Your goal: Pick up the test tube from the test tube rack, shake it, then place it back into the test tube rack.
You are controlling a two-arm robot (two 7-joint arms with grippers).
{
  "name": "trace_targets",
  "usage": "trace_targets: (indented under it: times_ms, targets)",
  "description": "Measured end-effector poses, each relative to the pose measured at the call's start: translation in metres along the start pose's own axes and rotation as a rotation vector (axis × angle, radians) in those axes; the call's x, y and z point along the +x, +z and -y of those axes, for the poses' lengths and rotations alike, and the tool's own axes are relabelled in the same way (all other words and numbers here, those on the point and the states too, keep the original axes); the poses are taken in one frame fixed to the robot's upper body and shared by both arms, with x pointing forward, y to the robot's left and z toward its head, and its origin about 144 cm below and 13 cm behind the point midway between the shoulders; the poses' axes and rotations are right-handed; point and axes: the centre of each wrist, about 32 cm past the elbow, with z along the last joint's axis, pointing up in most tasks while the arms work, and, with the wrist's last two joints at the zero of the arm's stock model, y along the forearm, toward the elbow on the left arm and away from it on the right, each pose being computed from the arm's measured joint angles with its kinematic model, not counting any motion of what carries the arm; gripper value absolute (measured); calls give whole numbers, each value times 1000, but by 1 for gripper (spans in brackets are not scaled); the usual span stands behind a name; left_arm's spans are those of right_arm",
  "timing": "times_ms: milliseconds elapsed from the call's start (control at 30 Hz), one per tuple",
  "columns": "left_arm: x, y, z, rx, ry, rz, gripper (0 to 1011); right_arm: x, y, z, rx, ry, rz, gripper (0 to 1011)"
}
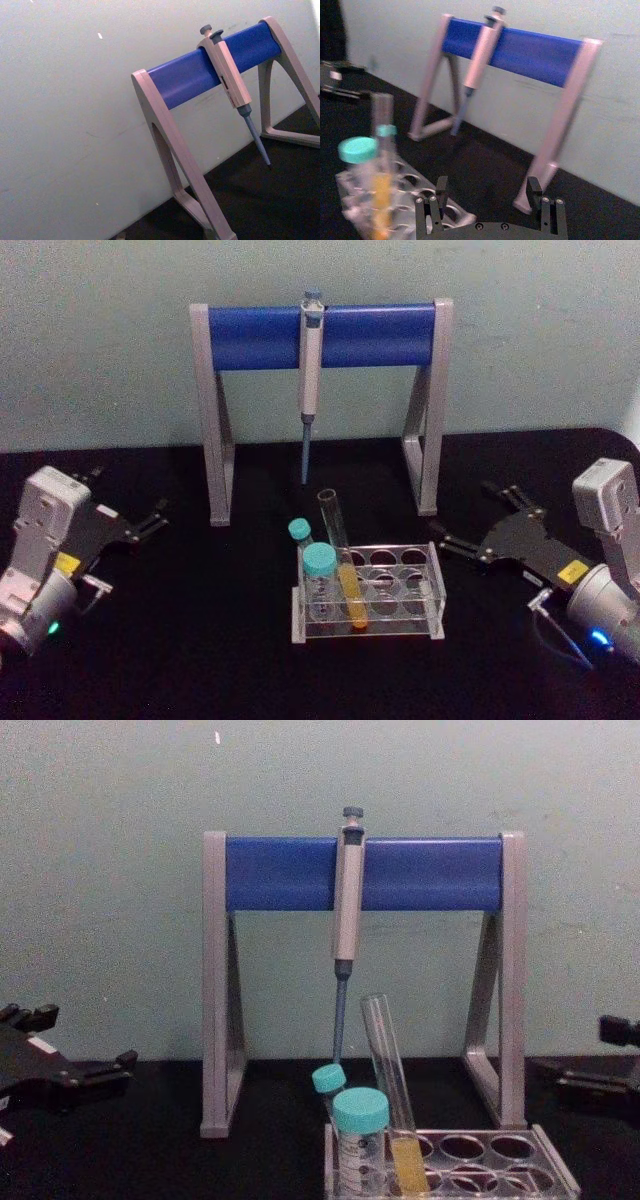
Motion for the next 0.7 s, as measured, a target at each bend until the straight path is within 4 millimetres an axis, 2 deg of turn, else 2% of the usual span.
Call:
trace_targets:
  times_ms: [367, 700]
  targets:
    - [0, 0, 0, 0, 0, 0, 1001, -2, 14, -13, 15, 223, -118, 1000]
    - [0, 0, 0, 0, 0, 0, 1001, -5, 28, -35, 13, 380, -182, 1000]
